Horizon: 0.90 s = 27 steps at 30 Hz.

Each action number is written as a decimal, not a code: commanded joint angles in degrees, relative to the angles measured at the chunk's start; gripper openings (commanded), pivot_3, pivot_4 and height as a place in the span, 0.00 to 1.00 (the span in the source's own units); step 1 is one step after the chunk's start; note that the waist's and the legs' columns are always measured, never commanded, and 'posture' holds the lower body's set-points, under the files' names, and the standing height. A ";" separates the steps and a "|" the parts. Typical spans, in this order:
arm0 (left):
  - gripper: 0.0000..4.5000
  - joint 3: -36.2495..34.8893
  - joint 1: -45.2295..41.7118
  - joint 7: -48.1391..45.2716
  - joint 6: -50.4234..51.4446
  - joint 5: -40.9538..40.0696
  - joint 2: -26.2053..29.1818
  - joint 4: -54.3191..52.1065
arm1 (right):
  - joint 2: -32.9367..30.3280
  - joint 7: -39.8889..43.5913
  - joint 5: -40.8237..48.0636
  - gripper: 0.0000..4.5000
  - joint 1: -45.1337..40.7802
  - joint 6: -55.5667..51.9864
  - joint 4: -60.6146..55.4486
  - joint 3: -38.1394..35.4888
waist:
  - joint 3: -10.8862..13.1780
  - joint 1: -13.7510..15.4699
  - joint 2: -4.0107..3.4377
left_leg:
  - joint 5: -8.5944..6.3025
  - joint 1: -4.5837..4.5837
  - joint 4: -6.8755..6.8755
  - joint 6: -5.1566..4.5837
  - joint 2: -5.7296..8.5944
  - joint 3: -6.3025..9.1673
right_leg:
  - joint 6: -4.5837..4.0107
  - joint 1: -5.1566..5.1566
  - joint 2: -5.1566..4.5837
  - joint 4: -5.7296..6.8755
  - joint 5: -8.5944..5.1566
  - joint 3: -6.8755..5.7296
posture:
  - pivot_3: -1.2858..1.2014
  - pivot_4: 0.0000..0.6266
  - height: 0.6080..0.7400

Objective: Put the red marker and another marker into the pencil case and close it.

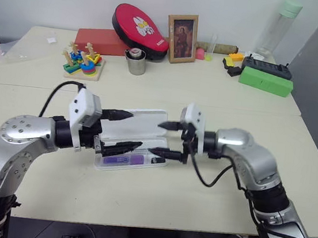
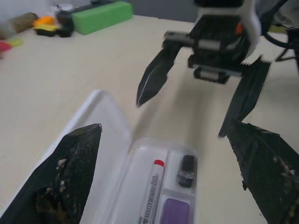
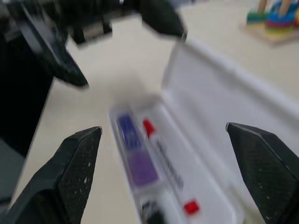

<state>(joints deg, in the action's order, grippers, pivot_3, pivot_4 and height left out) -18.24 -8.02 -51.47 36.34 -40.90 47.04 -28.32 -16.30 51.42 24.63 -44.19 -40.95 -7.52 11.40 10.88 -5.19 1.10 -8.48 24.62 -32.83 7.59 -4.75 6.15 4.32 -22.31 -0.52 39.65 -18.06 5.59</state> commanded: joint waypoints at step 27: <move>1.00 -25.18 20.16 11.88 2.30 -13.23 -0.69 -12.42 | 7.32 13.41 -24.39 0.00 -18.11 22.03 29.88 17.72 | -0.04 0.45 0.08 | -0.02 0.00 0.11 0.02 0.00 0.03 | -0.33 -0.01 -0.01 -0.05 0.03 -0.09 | 0.52 0.24 1.00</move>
<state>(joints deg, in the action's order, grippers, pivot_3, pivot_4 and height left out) -42.17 11.22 -37.74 38.60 -52.70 44.92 -38.76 -7.86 61.11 -0.37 -64.26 -18.08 27.26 27.25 10.84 -4.74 1.18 -8.50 24.62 -32.71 7.62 -4.75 6.18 3.99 -22.33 -0.53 39.60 -18.03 5.51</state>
